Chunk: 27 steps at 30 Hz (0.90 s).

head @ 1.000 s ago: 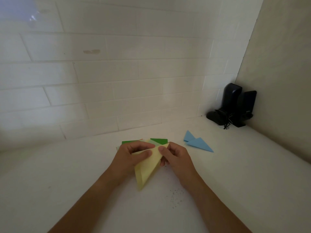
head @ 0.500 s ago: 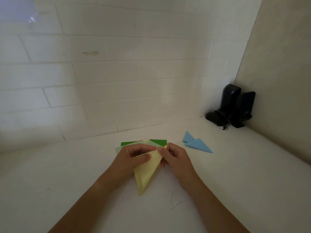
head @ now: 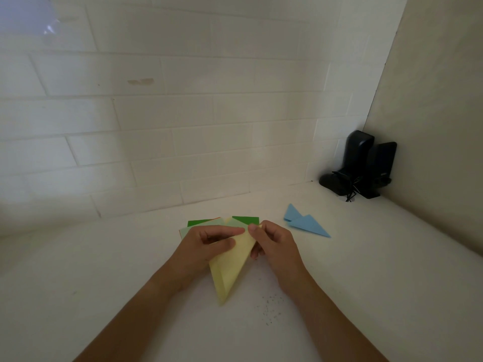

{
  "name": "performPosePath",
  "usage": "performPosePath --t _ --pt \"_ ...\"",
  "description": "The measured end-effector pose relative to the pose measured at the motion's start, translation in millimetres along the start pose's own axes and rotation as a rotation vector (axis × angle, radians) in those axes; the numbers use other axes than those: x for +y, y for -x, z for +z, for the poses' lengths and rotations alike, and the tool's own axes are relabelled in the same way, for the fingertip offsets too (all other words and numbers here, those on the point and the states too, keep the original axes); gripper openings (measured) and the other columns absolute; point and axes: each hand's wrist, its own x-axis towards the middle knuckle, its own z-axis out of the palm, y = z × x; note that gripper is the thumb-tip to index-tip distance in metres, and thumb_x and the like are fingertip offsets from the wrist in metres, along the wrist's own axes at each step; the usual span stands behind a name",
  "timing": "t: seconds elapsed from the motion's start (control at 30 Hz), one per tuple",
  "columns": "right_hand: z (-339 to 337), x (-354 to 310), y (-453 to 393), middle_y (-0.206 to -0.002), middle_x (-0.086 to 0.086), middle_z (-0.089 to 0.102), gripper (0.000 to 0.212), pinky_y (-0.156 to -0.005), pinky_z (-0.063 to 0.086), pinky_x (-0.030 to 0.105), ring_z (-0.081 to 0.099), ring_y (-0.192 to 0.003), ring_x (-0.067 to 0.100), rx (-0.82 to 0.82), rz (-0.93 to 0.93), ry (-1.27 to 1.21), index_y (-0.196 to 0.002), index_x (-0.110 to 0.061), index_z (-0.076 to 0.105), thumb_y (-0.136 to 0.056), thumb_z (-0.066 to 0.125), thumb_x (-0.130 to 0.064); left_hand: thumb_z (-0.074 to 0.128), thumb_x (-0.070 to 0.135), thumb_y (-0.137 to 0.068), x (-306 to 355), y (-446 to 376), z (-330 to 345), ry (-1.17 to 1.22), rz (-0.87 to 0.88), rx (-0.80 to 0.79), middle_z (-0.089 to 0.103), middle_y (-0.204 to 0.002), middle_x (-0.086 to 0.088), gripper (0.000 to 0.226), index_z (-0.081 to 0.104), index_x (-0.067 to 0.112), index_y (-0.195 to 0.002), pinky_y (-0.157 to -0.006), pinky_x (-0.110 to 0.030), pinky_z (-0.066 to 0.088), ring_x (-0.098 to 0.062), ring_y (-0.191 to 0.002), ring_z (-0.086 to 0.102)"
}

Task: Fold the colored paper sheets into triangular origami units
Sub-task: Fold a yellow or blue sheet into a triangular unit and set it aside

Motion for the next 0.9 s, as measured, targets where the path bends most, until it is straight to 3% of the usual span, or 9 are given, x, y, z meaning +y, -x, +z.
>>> performPosePath --t 0.17,0.37,0.53,0.73,0.9 --pt "-0.5 -0.2 0.0 -0.063 0.007 0.06 0.038 -0.062 0.045 0.023 0.057 -0.06 0.017 0.01 0.004 0.006 -0.075 -0.001 0.055 -0.101 0.064 -0.026 0.065 -0.003 -0.096 0.6 0.9 1.5 0.034 -0.023 -0.015 0.08 -0.107 -0.003 0.029 0.082 0.015 -0.11 -0.082 -0.018 0.054 -0.007 -0.097 0.07" --pt "0.5 -1.2 0.6 -0.064 0.009 0.06 0.038 -0.067 0.044 0.031 0.057 -0.062 0.019 0.033 0.004 0.0 -0.075 -0.002 0.058 -0.102 0.062 -0.029 0.065 -0.002 -0.095 0.7 0.3 1.2 0.031 -0.017 -0.015 0.08 -0.11 0.0 0.028 0.081 0.016 -0.11 -0.084 -0.017 0.054 -0.005 -0.098 0.071" --pt "-0.7 -1.8 1.3 -0.065 0.011 0.057 0.042 -0.062 0.043 0.026 0.056 -0.06 0.017 0.04 -0.006 -0.035 -0.079 0.008 0.055 -0.103 0.059 -0.026 0.066 -0.002 -0.095 0.6 0.3 0.5 0.016 -0.004 -0.036 0.079 -0.112 0.001 0.027 0.08 0.014 -0.113 -0.084 -0.016 0.054 -0.004 -0.1 0.071" --pt "-1.7 -0.2 -1.0 -0.061 0.012 0.053 0.042 -0.056 0.043 0.021 0.052 -0.054 0.017 0.09 0.005 -0.094 -0.076 0.01 0.055 -0.102 0.061 -0.022 0.073 0.007 -0.092 -1.3 -2.1 -1.2 0.001 -0.017 -0.011 0.079 -0.106 -0.008 0.021 0.082 0.016 -0.108 -0.08 -0.022 0.056 -0.012 -0.093 0.071" --pt "-0.3 0.5 -0.8 -0.058 0.008 0.057 0.042 -0.061 0.044 0.026 0.053 -0.056 0.017 0.12 0.004 -0.044 -0.075 0.002 0.062 -0.102 0.062 -0.03 0.079 0.015 -0.087 -3.7 -3.8 -3.3 0.003 -0.014 0.056 0.077 -0.102 -0.011 0.016 0.084 0.022 -0.1 -0.08 -0.038 0.051 -0.019 -0.09 0.069"
